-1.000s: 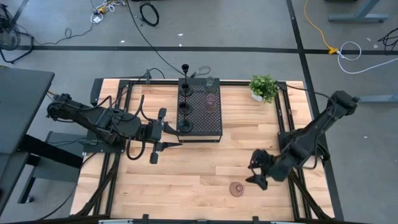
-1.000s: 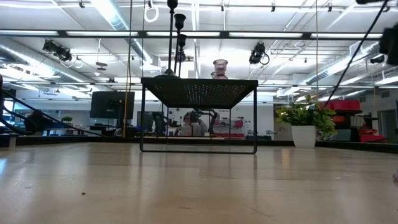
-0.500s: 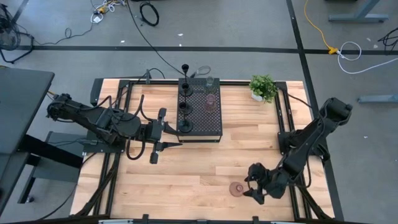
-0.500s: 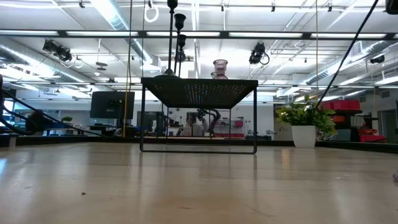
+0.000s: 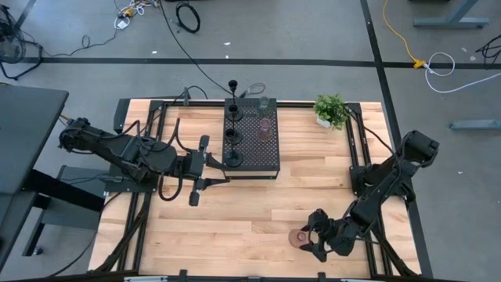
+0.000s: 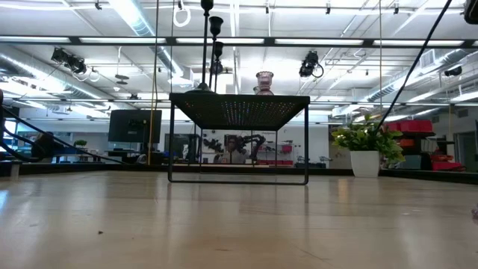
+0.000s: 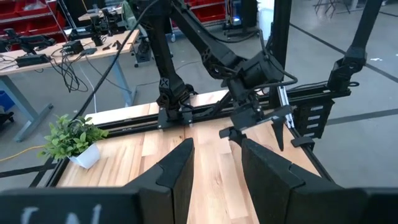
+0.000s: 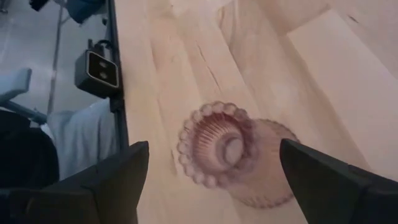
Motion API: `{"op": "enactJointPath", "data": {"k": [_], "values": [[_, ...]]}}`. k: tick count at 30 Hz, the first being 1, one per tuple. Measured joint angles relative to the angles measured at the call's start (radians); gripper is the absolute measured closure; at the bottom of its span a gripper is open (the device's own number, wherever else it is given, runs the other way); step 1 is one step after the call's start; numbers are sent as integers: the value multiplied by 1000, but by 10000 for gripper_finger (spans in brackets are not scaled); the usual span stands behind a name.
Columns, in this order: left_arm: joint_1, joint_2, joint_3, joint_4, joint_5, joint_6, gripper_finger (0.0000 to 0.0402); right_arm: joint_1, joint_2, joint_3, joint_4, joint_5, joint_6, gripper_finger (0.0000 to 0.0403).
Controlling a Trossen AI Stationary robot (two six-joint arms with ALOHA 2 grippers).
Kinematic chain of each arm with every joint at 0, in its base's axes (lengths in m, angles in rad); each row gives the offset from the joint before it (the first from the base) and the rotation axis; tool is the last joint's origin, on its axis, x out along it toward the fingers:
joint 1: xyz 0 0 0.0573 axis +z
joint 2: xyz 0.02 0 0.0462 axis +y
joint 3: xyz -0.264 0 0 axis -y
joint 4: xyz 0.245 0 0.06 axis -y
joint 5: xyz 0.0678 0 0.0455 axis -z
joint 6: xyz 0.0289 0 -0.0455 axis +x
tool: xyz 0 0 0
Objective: Pick & Place candle stick holders
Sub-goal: Put the pink candle holder on the shelf
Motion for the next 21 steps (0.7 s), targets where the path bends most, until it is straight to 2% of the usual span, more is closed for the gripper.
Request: {"op": "enactJointPath", "data": {"k": [9,17,21], "values": [[0,0,0,5,0,0,264,-4,86,0,131,39,-15,46],[0,0,0,4,0,0,264,-21,162,0,167,42,-8,47],[0,0,0,2,0,0,264,-34,177,0,179,66,-8,69]]}}
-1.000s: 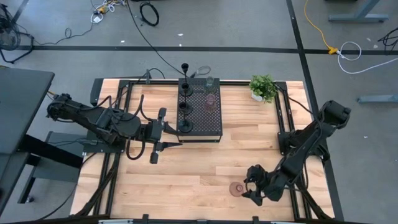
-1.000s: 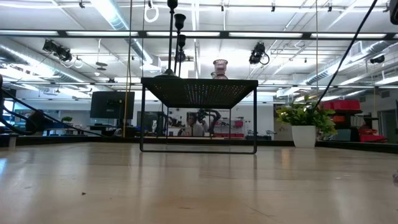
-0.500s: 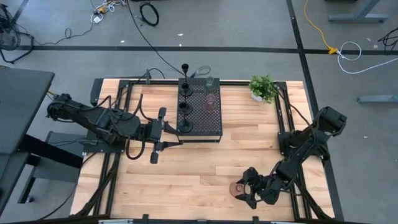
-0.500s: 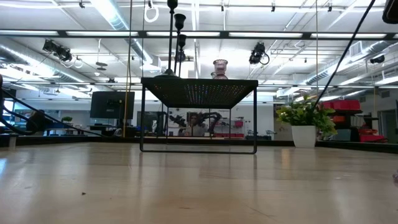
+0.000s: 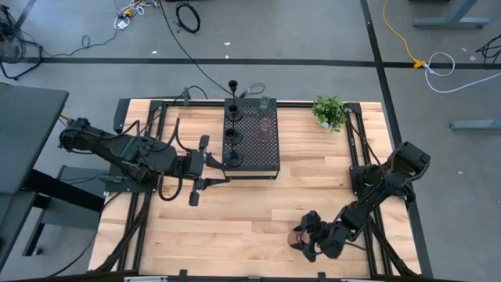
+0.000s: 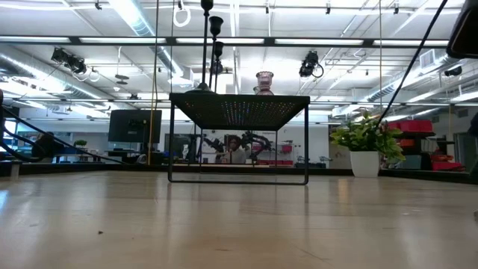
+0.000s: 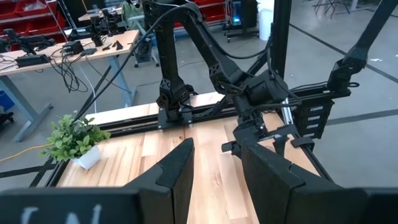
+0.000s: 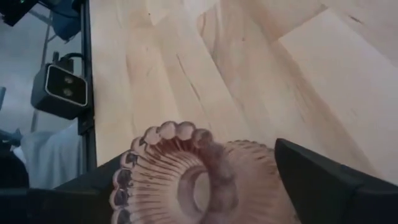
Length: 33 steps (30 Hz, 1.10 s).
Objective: Pick & Place candle stick holders
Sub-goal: Put the pink candle holder on the shelf
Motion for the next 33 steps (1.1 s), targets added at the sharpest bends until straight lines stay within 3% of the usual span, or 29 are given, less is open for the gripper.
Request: {"op": "enactJointPath", "data": {"k": [4,11,22,33], "values": [[0,0,0,-1,0,0,264,-8,0,0,-3,-3,-7,125],[0,0,0,-1,0,0,264,-14,-5,4,14,34,-20,262],[0,0,0,-3,0,2,264,-51,-23,2,3,48,-61,264],[0,0,0,-8,0,2,264,-147,-227,1,-102,43,-248,264]]}}
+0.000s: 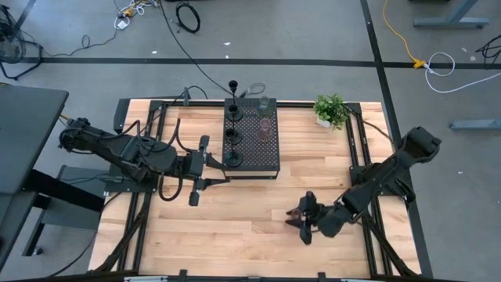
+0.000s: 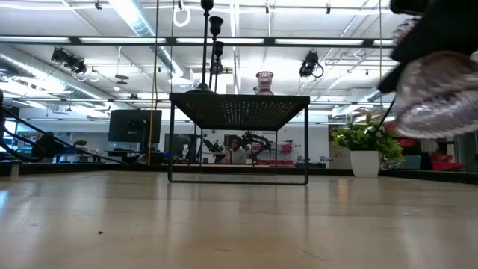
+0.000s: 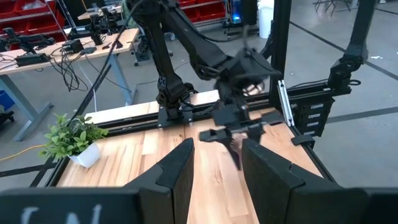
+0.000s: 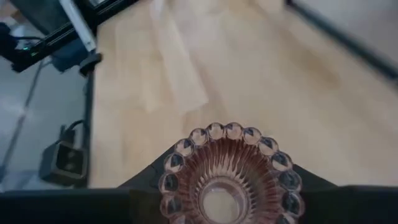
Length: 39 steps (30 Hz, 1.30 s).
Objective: Pick & Place candle stick holders
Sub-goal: Put the pink candle holder on the shelf
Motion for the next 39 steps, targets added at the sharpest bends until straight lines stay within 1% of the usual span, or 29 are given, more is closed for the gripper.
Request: {"op": "enactJointPath", "data": {"k": [3,11,16,19,21,24,30,34,39], "values": [[0,0,0,-1,0,0,264,-51,-56,0,-29,-4,-65,264],[0,0,0,-4,0,-2,264,-221,-205,3,-39,-85,-262,264],[0,0,0,-12,0,3,264,-340,-252,28,-51,-140,-374,264],[0,0,0,-13,0,6,264,-404,-253,81,-97,-183,-435,264],[0,0,0,-16,0,6,264,-443,-245,119,-154,-184,-461,264],[0,0,0,-22,0,6,264,-502,-238,159,-190,-184,-508,264],[0,0,0,-54,0,7,264,-593,-211,194,-164,-236,-581,264],[0,0,0,-53,-1,7,264,-635,-177,194,-147,-251,-590,264],[0,0,0,-51,-8,18,264,-679,-124,194,-70,-300,-620,264]]}}
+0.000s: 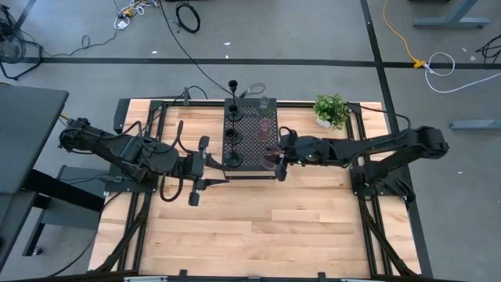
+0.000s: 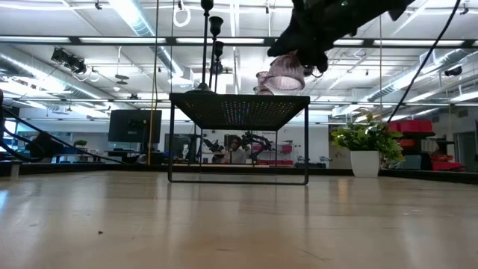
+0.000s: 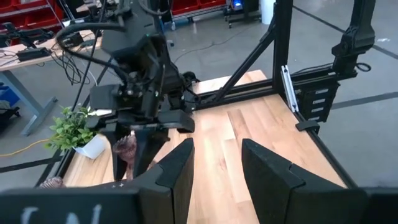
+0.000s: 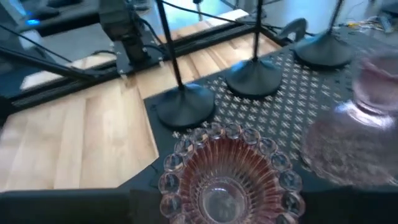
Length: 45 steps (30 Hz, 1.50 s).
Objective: Pick & Place candle stick holders
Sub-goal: Put the pink candle holder on the shelf
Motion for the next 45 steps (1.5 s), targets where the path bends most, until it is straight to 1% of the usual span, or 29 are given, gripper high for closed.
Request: {"op": "enactJointPath", "data": {"k": [3,5,18,29,38,45], "values": [[0,0,0,0,0,12,264,-18,20,0,45,-53,-18,264],[1,0,0,0,0,15,264,-23,32,0,76,-67,-22,264],[1,0,0,1,0,15,264,-32,37,0,77,-66,-74,264],[1,0,0,5,0,16,264,-47,108,0,129,-76,-82,264],[1,0,0,5,0,16,264,-67,109,80,17,-82,-108,264],[1,0,0,0,0,16,264,-67,109,82,-23,-82,-106,264]]}}
